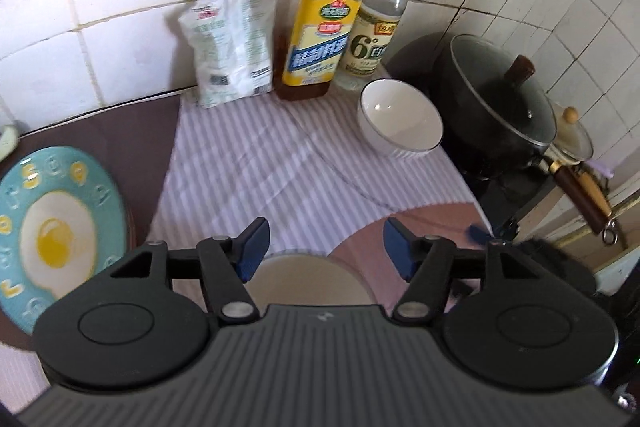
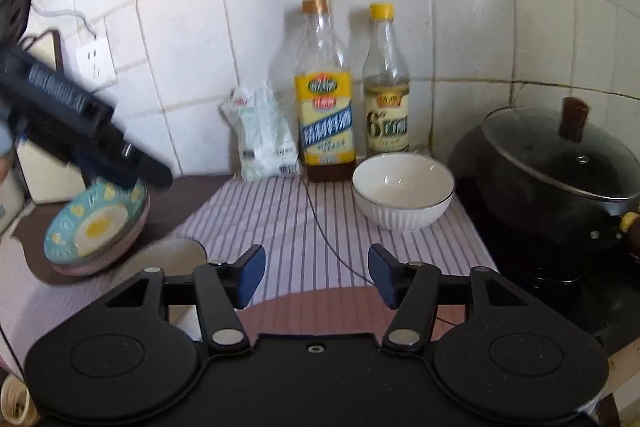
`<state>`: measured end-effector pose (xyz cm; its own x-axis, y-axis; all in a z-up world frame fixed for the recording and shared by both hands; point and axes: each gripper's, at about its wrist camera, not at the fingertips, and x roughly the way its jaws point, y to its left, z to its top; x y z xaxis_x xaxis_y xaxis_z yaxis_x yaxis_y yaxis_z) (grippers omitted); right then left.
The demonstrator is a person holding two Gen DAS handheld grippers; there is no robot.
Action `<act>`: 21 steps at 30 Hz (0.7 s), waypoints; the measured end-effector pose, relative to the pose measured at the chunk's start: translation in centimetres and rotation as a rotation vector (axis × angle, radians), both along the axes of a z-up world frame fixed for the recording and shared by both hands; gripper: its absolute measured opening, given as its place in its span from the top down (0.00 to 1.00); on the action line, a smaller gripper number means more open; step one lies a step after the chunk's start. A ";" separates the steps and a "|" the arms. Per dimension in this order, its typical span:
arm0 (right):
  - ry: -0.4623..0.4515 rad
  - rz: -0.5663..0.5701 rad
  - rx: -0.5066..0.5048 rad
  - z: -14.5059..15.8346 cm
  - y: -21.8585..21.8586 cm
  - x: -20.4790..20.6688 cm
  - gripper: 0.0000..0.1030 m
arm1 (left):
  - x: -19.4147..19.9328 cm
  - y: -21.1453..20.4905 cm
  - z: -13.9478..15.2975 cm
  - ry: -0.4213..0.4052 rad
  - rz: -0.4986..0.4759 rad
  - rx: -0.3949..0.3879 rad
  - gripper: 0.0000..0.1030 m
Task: Organize plates and bowls
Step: 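Move the left gripper to the third white bowl and grasp its rim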
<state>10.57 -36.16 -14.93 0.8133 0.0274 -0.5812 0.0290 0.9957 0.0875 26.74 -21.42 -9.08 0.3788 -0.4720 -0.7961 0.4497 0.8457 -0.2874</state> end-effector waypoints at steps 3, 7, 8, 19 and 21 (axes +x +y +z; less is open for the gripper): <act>0.025 0.083 -0.015 -0.9 -0.3 1.2 0.40 | 1.9 -1.2 -0.5 0.021 -0.014 -0.031 0.38; 0.058 0.100 -0.063 -1.8 -0.8 2.8 0.38 | 4.9 -2.6 -1.0 0.010 -0.017 -0.058 0.36; 0.063 0.097 -0.059 -2.0 -1.1 3.3 0.37 | 5.7 -3.0 -1.2 0.015 -0.016 -0.068 0.35; 0.145 0.023 0.023 -5.0 -4.3 8.5 0.32 | 12.4 -10.7 -6.7 0.032 -0.117 -0.043 0.26; 0.169 0.005 0.017 -5.6 -4.8 9.5 0.31 | 13.1 -12.0 -7.5 0.034 -0.129 -0.032 0.26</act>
<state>20.03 -40.96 -20.49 0.7038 0.0419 -0.7091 0.0400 0.9943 0.0984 39.81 -33.45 -16.57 0.2865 -0.5408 -0.7908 0.5441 0.7713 -0.3303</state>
